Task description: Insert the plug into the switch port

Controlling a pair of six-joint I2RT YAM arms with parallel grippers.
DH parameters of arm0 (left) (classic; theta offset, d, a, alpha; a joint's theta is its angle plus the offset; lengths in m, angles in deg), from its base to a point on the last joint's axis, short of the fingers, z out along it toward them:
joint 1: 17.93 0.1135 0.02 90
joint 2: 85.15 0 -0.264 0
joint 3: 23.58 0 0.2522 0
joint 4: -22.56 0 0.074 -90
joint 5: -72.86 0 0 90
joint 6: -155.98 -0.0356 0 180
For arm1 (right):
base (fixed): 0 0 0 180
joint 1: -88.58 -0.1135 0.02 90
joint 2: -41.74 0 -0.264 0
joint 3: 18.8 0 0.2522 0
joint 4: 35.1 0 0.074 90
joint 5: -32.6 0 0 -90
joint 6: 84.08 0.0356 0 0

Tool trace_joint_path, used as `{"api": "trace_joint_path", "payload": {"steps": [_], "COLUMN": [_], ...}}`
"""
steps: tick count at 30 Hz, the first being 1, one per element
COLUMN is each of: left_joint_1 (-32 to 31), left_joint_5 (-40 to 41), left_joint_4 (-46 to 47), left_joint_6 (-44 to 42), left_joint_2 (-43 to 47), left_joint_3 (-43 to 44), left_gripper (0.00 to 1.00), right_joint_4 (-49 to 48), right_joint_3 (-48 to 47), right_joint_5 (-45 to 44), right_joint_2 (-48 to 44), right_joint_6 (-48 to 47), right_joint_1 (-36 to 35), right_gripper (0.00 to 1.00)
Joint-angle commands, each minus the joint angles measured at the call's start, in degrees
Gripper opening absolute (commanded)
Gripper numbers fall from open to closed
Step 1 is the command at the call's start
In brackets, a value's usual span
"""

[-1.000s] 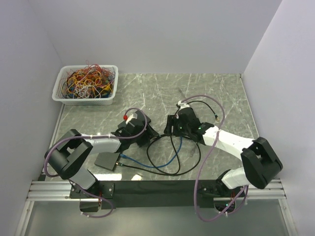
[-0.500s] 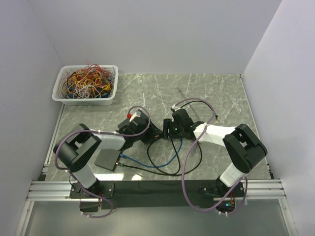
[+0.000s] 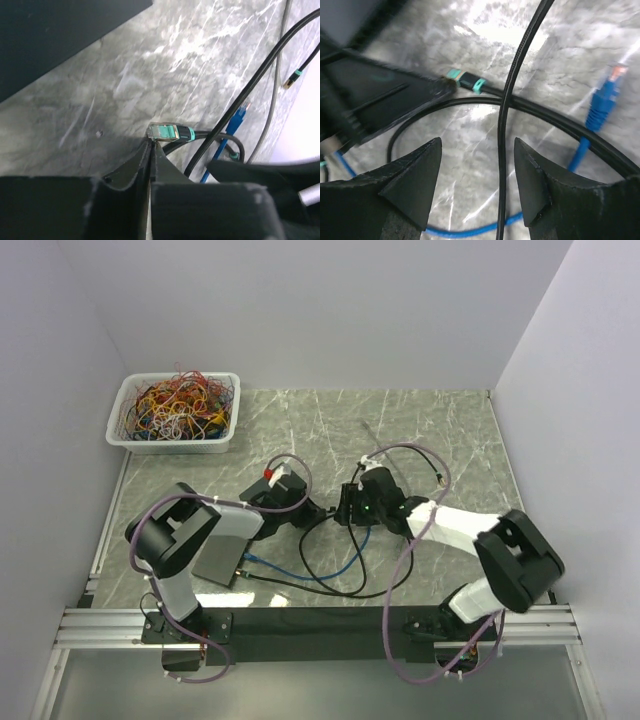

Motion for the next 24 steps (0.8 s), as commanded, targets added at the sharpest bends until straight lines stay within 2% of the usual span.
{"api": "trace_joint_path", "payload": {"steps": [1,2,7,10,11,14,18,22,24], "left_joint_1": [-0.2,-0.1,0.1,0.4,0.7,2.2,3.4,3.6,3.7], "left_joint_5": [3.3,3.6,5.3,7.2,7.8,8.3,9.2,10.2,10.6], "left_joint_4": [-3.7,-4.1,-6.6,-9.1,-9.7,-11.6,-12.6,-14.2,-15.3], "left_joint_6": [-2.2,-2.4,-3.6,-4.5,-4.7,-5.6,-5.9,-5.8,-5.9], "left_joint_2": [-1.2,-1.2,0.3,2.4,2.9,5.6,11.7,19.1,22.3], "left_joint_3": [2.4,2.7,4.2,4.4,4.2,3.8,-0.7,-4.9,-7.1], "left_gripper": [0.04,0.01,0.01,0.06,0.11,0.17,0.27,0.29,0.3], "right_joint_4": [0.7,2.1,6.5,8.1,8.1,8.4,10.7,13.4,13.7], "right_joint_3": [1.2,1.8,1.7,-1.0,-2.9,-7.3,-14.4,-20.1,-20.6], "right_joint_5": [-4.0,-4.7,-10.8,-12.6,-11.9,-9.7,-10.0,-8.9,-8.3], "right_joint_2": [-7.5,-9.0,-19.5,-20.0,-19.2,-13.2,-0.5,6.7,8.4], "right_joint_6": [0.1,0.1,-2.3,-4.5,-4.9,-6.2,-9.2,-11.7,-13.0], "right_joint_1": [0.2,0.2,-2.2,-4.0,-4.1,-4.4,-4.4,-4.4,-4.8], "right_gripper": [0.66,0.66,0.68,0.7,0.7,0.69,0.6,0.58,0.62]}}
